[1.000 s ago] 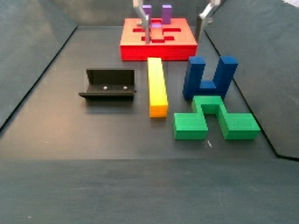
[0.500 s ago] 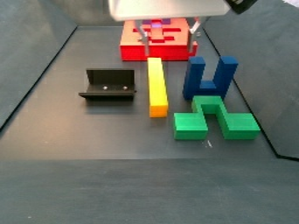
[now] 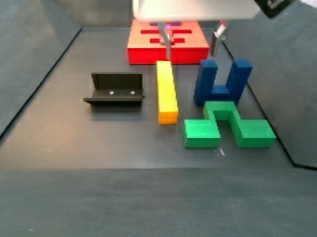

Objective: Pick up the blue object. Move up. Move to above the board. Insert the blue object.
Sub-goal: Pick up the blue object.

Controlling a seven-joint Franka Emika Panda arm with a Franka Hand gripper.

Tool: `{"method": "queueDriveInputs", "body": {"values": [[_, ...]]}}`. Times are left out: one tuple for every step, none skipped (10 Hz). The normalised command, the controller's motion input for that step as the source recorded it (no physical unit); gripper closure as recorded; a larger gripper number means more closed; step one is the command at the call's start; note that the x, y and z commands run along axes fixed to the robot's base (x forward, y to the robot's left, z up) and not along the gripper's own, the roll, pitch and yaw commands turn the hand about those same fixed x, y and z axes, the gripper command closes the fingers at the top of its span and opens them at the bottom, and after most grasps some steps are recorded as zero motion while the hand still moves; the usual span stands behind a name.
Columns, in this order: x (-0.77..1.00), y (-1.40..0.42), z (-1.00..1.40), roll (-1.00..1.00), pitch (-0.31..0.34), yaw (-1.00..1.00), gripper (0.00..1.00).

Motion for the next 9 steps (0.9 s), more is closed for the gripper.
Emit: {"method": "queueDriveInputs", "body": {"values": [[-0.39, 0.11, -0.07, 0.0, 0.0, 0.0, 0.0], [-0.38, 0.0, 0.0, -0.01, -0.024, -0.01, 0.0], [-0.25, 0.0, -0.05, 0.0, -0.033, 0.0, 0.0], [-0.12, 0.0, -0.16, 0.02, -0.01, 0.0, 0.0], [-0.07, 0.0, -0.19, 0.03, 0.0, 0.0, 0.0], [-0.04, 0.0, -0.25, 0.03, 0.0, 0.0, 0.0], [-0.03, 0.0, -0.31, 0.04, 0.0, 0.0, 0.0], [-0.07, 0.0, -0.29, 0.02, 0.0, 0.0, 0.0], [-0.08, 0.0, -0.28, 0.04, 0.0, 0.0, 0.0]]}}
